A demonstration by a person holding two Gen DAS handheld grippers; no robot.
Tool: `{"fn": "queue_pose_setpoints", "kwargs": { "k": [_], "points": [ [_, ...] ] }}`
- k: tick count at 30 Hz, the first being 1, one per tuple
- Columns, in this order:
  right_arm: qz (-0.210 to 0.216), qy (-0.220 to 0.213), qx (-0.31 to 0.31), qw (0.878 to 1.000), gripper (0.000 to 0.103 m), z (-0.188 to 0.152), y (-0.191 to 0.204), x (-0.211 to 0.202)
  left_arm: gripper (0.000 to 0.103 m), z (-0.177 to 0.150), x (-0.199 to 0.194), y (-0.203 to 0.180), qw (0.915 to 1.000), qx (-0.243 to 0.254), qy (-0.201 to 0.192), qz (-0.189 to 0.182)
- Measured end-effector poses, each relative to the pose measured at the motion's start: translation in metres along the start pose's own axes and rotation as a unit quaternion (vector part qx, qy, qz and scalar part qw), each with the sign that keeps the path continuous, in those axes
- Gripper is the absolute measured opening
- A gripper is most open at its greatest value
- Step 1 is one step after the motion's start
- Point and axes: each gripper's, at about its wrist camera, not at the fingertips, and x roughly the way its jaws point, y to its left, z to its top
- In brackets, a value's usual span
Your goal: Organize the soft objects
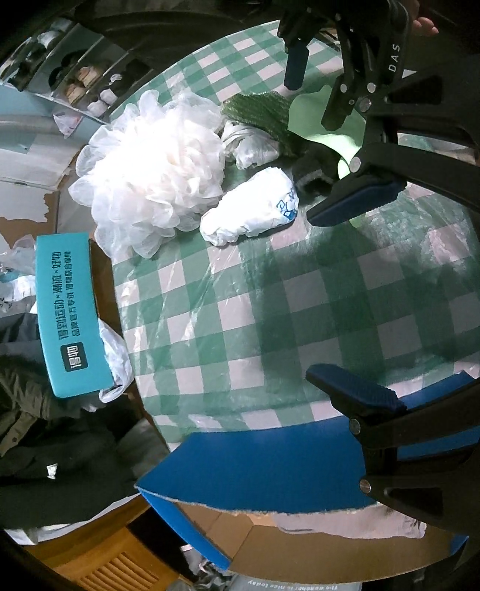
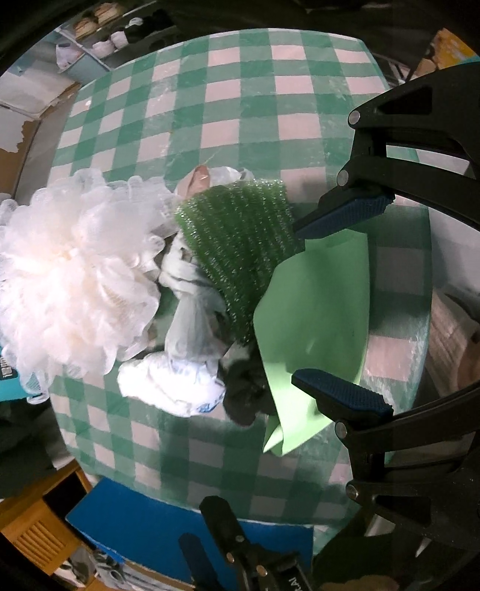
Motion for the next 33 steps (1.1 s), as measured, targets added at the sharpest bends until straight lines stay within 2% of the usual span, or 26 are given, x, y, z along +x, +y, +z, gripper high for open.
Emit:
{"fn": "queue_pose_setpoints", "kwargs": {
  "k": [11,12,15,17,20,23,29,33],
  "points": [
    [0.005,0.022,-0.004,1.0,0.072,-0.004,-0.003,0.019,0.078,-0.001,0.016,-0.005,0.9998,0.007,0.017,-0.001],
    [0.007,0.025,-0.005,1.0,0.061,-0.005,-0.003,0.021,0.078,-0.001,0.016,-0.006,0.9998,0.007,0.018,-0.001],
    [0.005,0.037,-0.015,0.999,0.036,-0.008,-0.003,0.023,0.078,0.0,0.018,-0.006,0.9998,0.008,0.019,-0.002],
    [0.007,0.032,-0.019,0.999,0.024,-0.009,-0.003,0.018,0.078,0.0,0.018,-0.007,0.9998,0.008,0.019,-0.003],
    [0.013,0.022,-0.019,0.999,0.012,-0.011,-0.005,0.008,0.078,0.001,0.019,-0.008,0.9998,0.008,0.02,-0.004],
    [0.013,0.008,-0.016,1.0,0.008,-0.012,-0.01,-0.005,0.078,0.002,0.021,-0.011,0.9997,0.01,0.02,-0.004],
    [0.003,-0.022,0.009,1.0,0.008,-0.008,-0.039,-0.026,0.078,0.007,0.025,-0.013,0.9996,-0.001,0.024,-0.01],
    [-0.02,-0.037,0.031,0.999,0.008,-0.003,-0.054,-0.034,0.078,0.012,0.027,-0.013,0.9996,-0.009,0.024,-0.012]
  ]
}}
